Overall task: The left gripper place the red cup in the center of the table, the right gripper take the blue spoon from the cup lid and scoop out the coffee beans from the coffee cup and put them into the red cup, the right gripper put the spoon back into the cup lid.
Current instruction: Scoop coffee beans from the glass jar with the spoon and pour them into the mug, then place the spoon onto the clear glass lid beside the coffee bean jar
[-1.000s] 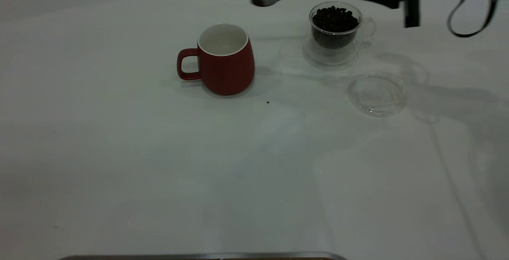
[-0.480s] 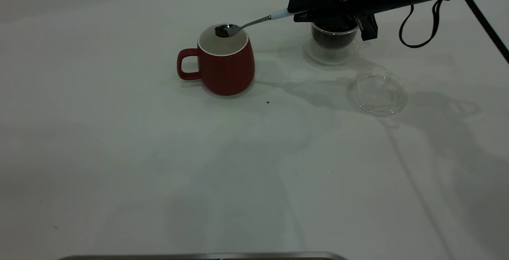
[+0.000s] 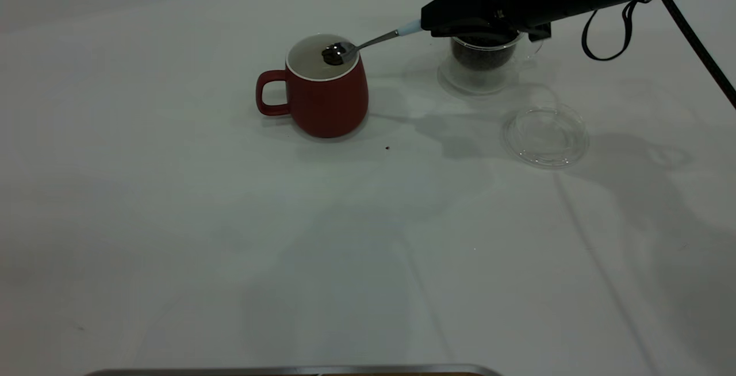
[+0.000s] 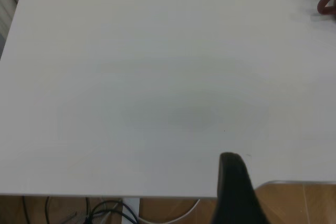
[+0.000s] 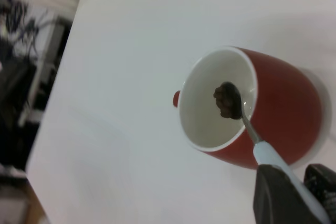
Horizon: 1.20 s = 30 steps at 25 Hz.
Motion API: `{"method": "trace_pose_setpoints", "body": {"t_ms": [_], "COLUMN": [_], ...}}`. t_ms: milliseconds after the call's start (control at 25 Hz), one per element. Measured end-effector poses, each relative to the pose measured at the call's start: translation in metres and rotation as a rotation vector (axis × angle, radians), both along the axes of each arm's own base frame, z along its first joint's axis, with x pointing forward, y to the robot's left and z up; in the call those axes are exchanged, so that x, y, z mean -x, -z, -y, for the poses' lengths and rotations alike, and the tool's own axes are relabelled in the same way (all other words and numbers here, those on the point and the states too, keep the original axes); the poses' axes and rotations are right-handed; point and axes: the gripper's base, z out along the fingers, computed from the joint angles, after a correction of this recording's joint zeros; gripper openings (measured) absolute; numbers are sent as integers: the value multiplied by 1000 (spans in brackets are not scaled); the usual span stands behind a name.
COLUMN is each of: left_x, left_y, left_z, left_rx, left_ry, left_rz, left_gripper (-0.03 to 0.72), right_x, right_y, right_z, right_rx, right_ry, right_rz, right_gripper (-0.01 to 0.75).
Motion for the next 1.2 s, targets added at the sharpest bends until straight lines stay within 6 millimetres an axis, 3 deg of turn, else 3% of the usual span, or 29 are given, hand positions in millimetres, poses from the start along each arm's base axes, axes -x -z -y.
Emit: {"method": "trace_pose_setpoints", "body": {"t_ms": [280,480,800,1000,1200], "left_x": [0,0,0,0,0], "left_y": [0,0,0,0,0], "left_z": [0,0,0,0,0], "left_rx": [0,0,0,-1,-1], "left_ry": [0,0,0,1,1], "left_rz": [0,0,0,0,0], "left_gripper": [532,532,532,532,532], "right_x": [2,2,1,3,7], "right_y": [-5,-6,-7,-7,-19], "right_z": [-4,-5,5,25,49], "right_rx": [38,40,-138,-229,-189], "right_ry": [-157,-164,19,110,138], "right_rz": [204,214,-72,-275,-366], "right_gripper": [114,114,114,114,114]}}
